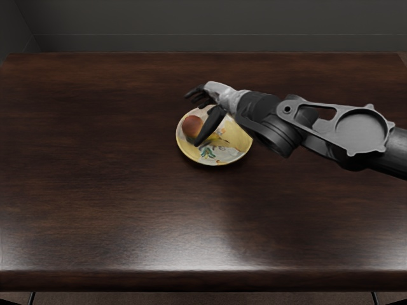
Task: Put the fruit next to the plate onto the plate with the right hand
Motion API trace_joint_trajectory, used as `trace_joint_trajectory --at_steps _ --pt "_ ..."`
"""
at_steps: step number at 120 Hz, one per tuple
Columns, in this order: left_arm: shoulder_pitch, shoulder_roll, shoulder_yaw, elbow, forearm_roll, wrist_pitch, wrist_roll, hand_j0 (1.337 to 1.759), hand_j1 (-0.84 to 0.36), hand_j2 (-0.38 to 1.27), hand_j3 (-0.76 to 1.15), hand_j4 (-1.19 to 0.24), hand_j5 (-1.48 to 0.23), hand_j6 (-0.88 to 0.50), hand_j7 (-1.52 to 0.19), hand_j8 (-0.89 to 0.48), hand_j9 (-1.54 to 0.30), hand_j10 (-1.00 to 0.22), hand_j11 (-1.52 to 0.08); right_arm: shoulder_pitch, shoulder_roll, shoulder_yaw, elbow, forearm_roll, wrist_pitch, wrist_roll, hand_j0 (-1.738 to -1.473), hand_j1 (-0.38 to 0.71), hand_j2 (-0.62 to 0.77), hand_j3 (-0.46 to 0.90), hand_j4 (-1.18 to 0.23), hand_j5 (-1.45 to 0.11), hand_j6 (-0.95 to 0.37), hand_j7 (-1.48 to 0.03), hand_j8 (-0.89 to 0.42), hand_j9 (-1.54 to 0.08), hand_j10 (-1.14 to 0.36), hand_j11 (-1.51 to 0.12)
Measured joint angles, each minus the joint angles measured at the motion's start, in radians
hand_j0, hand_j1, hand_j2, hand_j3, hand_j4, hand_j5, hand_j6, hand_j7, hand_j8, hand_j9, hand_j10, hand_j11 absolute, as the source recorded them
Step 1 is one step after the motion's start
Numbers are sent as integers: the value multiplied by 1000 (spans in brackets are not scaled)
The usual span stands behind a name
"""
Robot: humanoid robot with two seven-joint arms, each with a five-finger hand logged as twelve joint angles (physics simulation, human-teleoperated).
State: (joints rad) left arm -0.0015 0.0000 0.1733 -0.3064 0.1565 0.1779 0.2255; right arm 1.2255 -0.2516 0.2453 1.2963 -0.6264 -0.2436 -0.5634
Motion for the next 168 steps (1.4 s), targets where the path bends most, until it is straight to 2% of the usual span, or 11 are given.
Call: trace_joint_trajectory --at_steps 12,27,39,52,77,99,123,140,168 --pt "0 0 0 0 0 0 0 1658 324 4 0 -20 -27 -20 -27 -20 -27 -20 -27 -128 -32 242 -2 6 306 62 -1656 -196 18 0 -129 -266 -92 -251 -90 -262 -109 -259" --pt "0 0 0 0 0 0 0 1658 324 4 0 -20 -27 -20 -27 -20 -27 -20 -27 -244 -42 417 -2 70 661 197 -1657 -266 10 0 -70 -144 -50 -136 -49 -142 -59 -141" --pt "-2 0 0 0 0 0 0 1658 324 4 0 -20 -27 -20 -27 -20 -27 -20 -27 -330 -56 487 -1 96 780 313 -1657 -298 6 0 -43 -88 -31 -83 -30 -87 -36 -86" --pt "-1 0 0 0 0 0 0 1658 325 4 0 -20 -26 -20 -26 -20 -26 -20 -26 -479 -68 635 0 105 828 367 -1658 -319 4 0 -25 -52 -18 -49 -18 -51 -21 -51" --pt "-2 0 0 0 0 0 0 1658 324 4 0 -20 -27 -20 -27 -20 -27 -20 -27 -753 -123 922 0 108 851 391 -1658 -339 2 0 -9 -19 -6 -18 -6 -18 -7 -18" --pt "-3 0 0 0 0 0 0 1658 324 4 0 -20 -27 -20 -27 -20 -27 -20 -27 -899 -175 1131 0 111 854 392 -1658 -345 2 0 -3 -8 -2 -7 -2 -7 -3 -7" --pt "-4 0 0 0 0 0 0 1658 325 4 0 -20 -26 -20 -26 -20 -26 -20 -26 -1093 -195 1370 0 128 854 390 -1658 -348 1 0 -1 -3 0 -3 0 -3 0 -3" --pt "-4 0 0 0 0 0 0 1658 324 4 0 -20 -27 -20 -27 -20 -27 -20 -27 -1145 -197 1432 0 139 854 387 -1658 -349 1 0 0 -1 1 -1 1 -1 0 -1" --pt "-9 0 0 0 0 0 0 1658 324 4 0 -20 -27 -20 -27 -20 -27 -20 -27 -1156 -197 1445 0 143 854 385 -1658 -349 1 0 0 0 1 0 1 0 1 0"
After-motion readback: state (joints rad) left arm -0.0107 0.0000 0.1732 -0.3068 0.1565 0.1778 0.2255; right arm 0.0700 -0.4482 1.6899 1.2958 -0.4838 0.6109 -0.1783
